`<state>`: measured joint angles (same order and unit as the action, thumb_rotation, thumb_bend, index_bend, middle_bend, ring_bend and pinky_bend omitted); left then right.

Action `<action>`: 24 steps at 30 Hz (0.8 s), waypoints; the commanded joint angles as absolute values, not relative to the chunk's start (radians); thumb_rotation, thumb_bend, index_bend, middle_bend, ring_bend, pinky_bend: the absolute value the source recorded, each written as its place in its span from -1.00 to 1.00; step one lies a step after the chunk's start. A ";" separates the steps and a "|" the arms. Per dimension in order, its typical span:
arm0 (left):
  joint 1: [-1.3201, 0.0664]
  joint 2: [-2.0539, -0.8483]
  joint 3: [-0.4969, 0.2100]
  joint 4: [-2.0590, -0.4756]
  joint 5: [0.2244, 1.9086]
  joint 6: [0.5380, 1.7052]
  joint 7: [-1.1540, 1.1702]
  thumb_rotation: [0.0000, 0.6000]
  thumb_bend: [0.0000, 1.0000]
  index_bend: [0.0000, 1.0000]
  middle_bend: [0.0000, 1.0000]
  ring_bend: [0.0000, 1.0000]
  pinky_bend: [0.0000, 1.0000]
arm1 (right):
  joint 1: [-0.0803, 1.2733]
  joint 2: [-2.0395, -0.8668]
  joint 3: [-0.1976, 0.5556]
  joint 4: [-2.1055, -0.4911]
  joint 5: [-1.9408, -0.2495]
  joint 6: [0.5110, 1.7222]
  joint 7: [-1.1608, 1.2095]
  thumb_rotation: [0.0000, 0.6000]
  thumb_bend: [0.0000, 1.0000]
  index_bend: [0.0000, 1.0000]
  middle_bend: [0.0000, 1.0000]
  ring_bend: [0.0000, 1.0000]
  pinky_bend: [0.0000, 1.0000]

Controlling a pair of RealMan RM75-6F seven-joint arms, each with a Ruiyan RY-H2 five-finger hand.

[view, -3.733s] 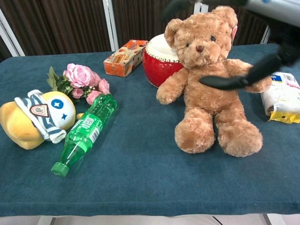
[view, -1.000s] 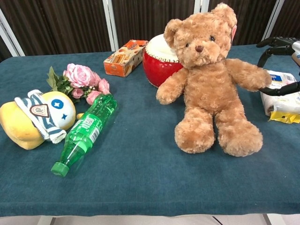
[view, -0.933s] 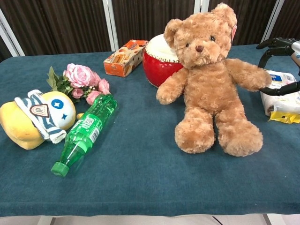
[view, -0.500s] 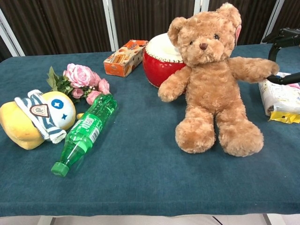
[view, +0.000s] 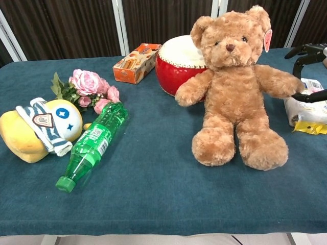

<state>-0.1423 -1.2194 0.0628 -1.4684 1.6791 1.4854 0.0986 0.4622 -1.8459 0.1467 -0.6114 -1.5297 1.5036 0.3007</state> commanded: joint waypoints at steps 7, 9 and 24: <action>-0.142 -1.218 0.063 -1.473 1.678 1.481 0.101 1.00 -0.32 -0.57 -0.62 -0.66 -0.27 | 0.463 -1.854 0.141 -0.589 -1.533 1.509 0.307 1.00 -0.44 0.36 -0.53 -0.66 -0.60; -0.142 -1.218 0.063 -1.474 1.678 1.479 0.103 1.00 -0.32 -0.57 -0.62 -0.66 -0.27 | 0.461 -1.858 0.134 -0.578 -1.531 1.494 0.304 1.00 -0.44 0.36 -0.53 -0.66 -0.60; -0.143 -1.212 0.065 -1.486 1.671 1.464 0.109 1.00 -0.32 -0.57 -0.62 -0.66 -0.26 | 0.466 -1.867 0.140 -0.570 -1.533 1.529 0.332 1.00 -0.44 0.35 -0.53 -0.66 -0.60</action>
<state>-0.1428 -1.2125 0.0645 -1.4862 1.6706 1.4645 0.1084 0.4686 -1.8665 0.1430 -0.5732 -1.5328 1.5335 0.3334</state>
